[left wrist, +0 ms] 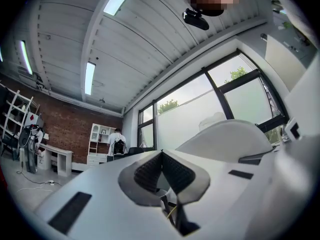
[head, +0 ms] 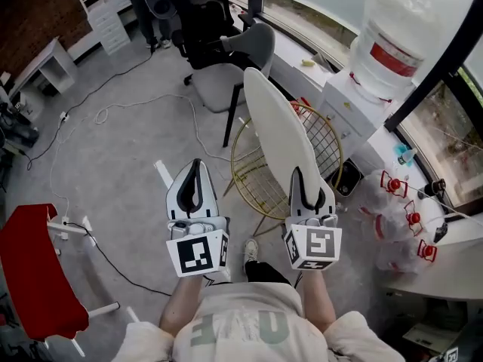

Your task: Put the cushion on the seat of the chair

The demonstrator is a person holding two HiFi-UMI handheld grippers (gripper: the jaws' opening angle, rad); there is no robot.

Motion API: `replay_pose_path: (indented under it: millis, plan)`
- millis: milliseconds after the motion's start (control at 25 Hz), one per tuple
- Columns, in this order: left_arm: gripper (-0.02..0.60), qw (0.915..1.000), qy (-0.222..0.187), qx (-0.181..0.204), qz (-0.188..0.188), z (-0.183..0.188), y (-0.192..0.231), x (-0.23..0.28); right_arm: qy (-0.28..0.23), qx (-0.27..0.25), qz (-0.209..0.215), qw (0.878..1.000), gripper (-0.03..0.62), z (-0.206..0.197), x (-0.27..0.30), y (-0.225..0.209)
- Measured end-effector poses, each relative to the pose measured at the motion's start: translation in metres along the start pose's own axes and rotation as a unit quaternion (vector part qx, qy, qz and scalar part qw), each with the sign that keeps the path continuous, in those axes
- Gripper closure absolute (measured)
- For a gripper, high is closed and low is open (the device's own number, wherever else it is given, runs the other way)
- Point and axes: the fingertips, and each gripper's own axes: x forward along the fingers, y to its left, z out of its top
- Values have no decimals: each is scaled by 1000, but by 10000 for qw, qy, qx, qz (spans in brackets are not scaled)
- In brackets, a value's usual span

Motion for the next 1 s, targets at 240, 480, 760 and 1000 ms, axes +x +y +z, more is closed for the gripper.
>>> replay_pose_path:
  millis: [240, 480, 760, 1000]
  plan:
    - [568, 9999, -32, -13, 130, 2, 10, 49, 57, 84, 96, 9999, 548, 8, 41, -15]
    - [568, 9998, -12, -110, 171, -7, 20, 80, 77, 164, 97, 9998, 548, 10, 63, -21]
    - [568, 9993, -289, -85, -221, 5, 6, 112, 109, 250, -97, 9996, 548, 15, 72, -17]
    - [568, 9977, -395, -77, -548, 6, -1, 123, 77, 373, -284, 9989, 548, 13, 78, -14]
